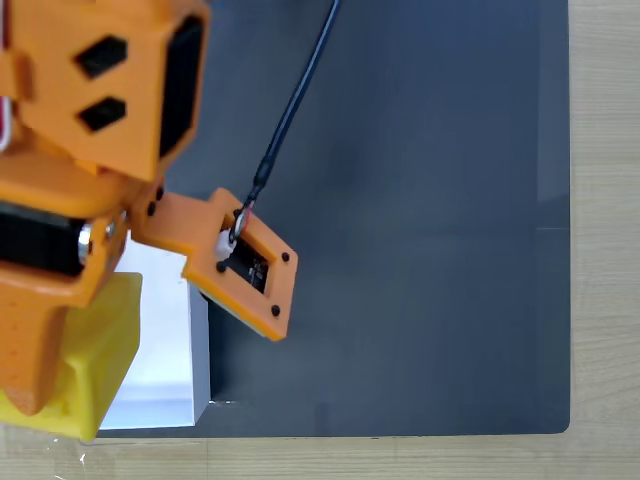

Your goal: Grasp a yellow block and put it in the box

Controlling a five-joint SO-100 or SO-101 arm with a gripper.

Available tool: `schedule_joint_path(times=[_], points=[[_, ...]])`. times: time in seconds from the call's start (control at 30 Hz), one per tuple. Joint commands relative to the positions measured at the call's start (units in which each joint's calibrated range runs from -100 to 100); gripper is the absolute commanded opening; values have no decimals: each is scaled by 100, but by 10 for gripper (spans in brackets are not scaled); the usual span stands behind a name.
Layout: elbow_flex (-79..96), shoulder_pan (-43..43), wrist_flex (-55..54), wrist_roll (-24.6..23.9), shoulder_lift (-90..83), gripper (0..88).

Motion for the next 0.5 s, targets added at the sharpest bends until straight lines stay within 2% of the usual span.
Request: schedule_joint_path(times=[0.0, 0.2, 0.47], points=[[-341, 269, -441, 17, 474, 217], [-341, 235, -729, 248, 1135, 217], [-341, 235, -1121, 285, 1610, 217]])
